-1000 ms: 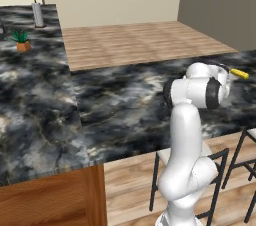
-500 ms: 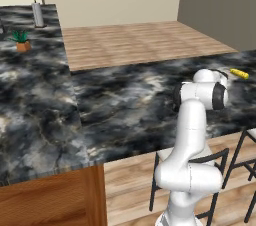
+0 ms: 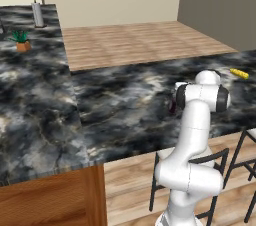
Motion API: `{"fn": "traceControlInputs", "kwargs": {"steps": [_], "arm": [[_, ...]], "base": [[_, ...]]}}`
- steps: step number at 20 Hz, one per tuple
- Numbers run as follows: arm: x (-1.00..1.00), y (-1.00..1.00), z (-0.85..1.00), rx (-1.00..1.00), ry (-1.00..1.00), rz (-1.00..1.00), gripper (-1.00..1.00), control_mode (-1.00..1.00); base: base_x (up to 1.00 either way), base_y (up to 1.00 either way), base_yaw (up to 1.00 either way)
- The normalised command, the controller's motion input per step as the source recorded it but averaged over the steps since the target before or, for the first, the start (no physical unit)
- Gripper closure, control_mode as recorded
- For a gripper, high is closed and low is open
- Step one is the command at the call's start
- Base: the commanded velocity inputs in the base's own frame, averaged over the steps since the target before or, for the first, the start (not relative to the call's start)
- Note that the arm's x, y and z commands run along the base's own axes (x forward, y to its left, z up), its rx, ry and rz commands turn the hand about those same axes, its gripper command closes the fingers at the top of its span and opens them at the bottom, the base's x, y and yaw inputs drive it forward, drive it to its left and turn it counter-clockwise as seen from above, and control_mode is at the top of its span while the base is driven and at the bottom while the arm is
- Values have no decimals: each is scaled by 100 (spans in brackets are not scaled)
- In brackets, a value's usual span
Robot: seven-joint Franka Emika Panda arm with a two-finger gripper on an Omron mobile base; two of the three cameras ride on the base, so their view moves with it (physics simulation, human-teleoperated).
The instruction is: Move the condiment bottle and oil and vinegar bottle from the cabinet to the dining counter.
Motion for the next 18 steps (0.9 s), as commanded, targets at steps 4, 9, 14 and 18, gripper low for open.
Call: {"fn": "traceControlInputs", "kwargs": {"steps": [4,9,14,18], "arm": [[19,2,-24,0,7,5,100,-100],[8,1,-32,0,0,3,100,-100],[21,2,-37,0,1,3,100,-100],[21,2,-53,0,0,3,100,-100]], "base": [[0,0,0],[0,0,0],[0,0,0],[0,0,0]]}}
